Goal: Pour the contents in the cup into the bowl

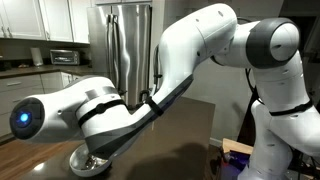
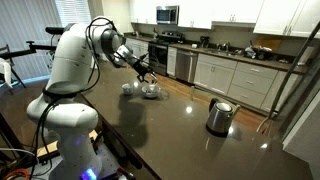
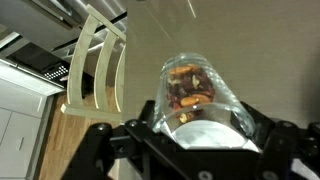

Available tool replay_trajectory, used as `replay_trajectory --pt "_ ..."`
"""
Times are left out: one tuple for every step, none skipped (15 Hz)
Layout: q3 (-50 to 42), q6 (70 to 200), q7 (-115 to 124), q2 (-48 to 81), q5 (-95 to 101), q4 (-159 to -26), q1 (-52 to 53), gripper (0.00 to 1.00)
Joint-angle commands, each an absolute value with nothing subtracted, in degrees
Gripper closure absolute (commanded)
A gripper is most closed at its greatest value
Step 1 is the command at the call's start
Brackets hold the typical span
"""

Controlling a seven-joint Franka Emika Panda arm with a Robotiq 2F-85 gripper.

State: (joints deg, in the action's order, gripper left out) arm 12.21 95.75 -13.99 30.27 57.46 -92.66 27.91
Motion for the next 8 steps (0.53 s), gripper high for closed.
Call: replay_trajectory --pt "13.4 98.8 -11.0 27.9 61.2 -96.3 26.6 0.45" --pt "13.7 96.5 -12.7 30.5 59.6 -93.2 26.9 0.45" --pt "13.8 96.6 -12.6 30.6 59.7 -93.3 26.9 0.20" --pt "13.8 96.6 -12.6 30.7 59.7 -93.3 27.0 0.20" --pt "13.9 96.6 -12.6 30.9 59.7 -93.3 27.0 0.20" --pt "13.3 96.7 -11.1 30.7 62.2 -93.8 27.7 0.45" --pt "13.3 96.9 -10.9 30.6 63.3 -94.1 28.1 0.45" --pt "13.1 96.9 -10.0 30.6 65.7 -94.4 28.8 0.45"
